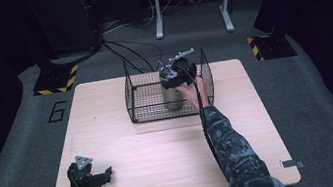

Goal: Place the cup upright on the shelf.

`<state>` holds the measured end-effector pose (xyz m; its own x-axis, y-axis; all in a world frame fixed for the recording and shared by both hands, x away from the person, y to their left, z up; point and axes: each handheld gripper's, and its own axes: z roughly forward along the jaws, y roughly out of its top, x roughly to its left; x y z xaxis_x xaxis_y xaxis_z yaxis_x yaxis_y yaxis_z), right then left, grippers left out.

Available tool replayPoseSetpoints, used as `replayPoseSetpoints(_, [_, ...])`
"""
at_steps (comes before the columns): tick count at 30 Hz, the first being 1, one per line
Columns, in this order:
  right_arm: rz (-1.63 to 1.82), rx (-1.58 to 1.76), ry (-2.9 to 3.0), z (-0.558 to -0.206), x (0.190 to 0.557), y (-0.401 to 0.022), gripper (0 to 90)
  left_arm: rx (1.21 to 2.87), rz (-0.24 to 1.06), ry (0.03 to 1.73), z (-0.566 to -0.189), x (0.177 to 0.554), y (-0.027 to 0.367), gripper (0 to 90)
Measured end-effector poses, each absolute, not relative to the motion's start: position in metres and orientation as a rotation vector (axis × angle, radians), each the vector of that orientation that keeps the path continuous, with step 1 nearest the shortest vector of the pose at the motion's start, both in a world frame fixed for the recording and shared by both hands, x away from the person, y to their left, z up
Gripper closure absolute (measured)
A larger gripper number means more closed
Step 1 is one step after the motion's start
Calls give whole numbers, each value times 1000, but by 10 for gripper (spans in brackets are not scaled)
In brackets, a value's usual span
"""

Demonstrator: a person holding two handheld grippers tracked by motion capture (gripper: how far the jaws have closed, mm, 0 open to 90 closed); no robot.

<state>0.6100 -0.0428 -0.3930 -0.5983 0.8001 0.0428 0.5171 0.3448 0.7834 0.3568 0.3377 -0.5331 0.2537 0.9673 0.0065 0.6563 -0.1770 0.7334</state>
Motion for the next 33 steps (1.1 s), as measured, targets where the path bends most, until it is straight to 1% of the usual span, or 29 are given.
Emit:
replayPoseSetpoints(14, [1148, 1120, 2245, -363, 585, -60, 0, 1919, 643, 1472, -533, 357, 338, 4])
replayPoseSetpoints(19, [1185, 1081, 2222, -348, 562, -73, 0, 1923, 644, 1471, -532, 357, 338, 5])
replayPoseSetpoints(24, [1205, 1030, 2208, -337, 532, -89, 0, 1923, 645, 1471, -532, 357, 338, 5])
replayPoseSetpoints(33, [1188, 963, 2214, -341, 479, -116, 0, 1923, 643, 1471, -532, 357, 338, 5])
